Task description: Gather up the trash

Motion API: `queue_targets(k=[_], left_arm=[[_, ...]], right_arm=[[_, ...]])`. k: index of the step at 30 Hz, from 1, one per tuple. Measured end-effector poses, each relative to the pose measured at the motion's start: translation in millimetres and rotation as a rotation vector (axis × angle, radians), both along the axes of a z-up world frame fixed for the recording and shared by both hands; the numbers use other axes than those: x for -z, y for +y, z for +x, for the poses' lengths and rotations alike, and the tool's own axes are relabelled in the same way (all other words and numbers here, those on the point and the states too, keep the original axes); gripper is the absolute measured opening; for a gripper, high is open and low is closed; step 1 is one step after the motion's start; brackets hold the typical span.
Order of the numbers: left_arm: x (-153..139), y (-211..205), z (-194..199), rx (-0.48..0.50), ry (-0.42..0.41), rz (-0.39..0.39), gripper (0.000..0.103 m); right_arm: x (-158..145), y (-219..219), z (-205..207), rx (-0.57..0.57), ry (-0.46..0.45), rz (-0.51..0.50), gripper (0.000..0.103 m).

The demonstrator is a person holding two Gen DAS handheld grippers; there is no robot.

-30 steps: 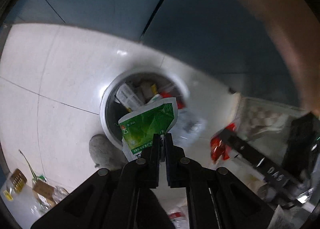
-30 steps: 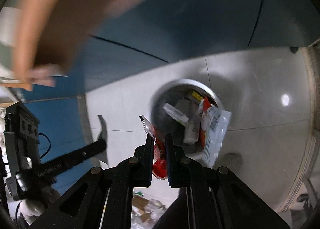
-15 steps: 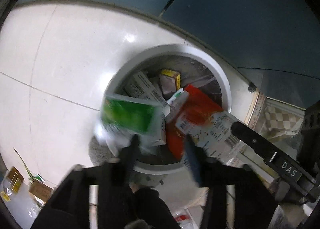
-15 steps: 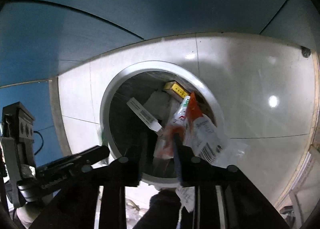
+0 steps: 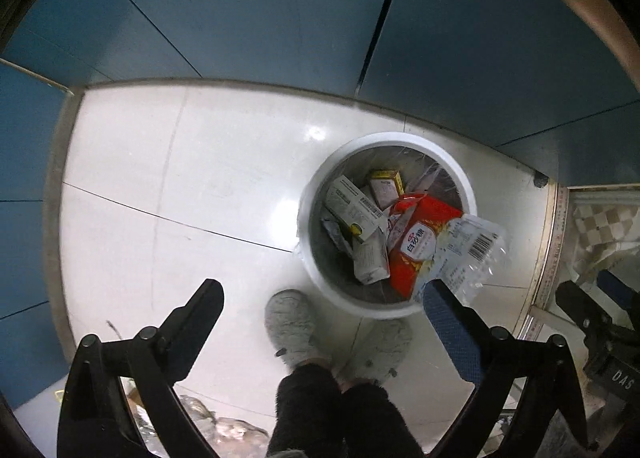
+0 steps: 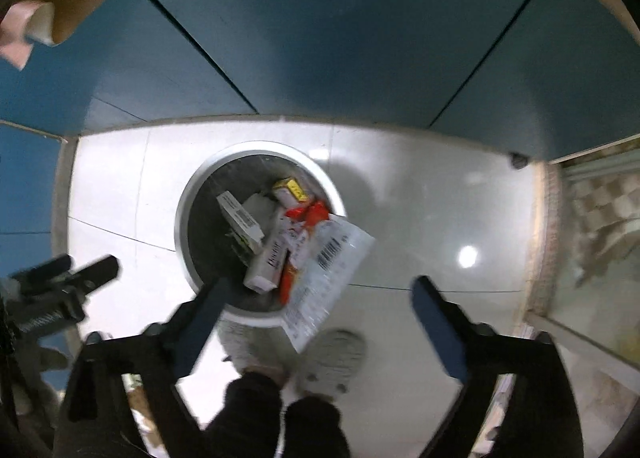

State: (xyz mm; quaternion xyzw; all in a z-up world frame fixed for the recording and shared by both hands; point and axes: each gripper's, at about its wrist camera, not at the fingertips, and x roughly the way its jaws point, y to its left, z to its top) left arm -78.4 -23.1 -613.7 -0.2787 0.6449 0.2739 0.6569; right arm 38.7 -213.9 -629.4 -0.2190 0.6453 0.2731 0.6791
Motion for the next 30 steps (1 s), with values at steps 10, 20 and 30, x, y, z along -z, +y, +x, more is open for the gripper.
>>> queue_targets(k=[10,20,30], left_arm=[[-146.3,-45.1,-24.0,0.053,-0.062,0.062,0.102],[-325.2,-94.5,-54.7,0.104,-0.217,0.058,0.102],[-477.1,-111.7,-82.3,0.188,-0.429,0.059,0.102]], right_arm=[[-148.1,-45.7,-34.1,0.042,-0.069,0.046,0.103],[-355.0,-103.5,-79.6,0.077,-0.078,0.187,0.103],[-533.7,-138.6,-121.9,0.055,-0.079,0.348,0.103]])
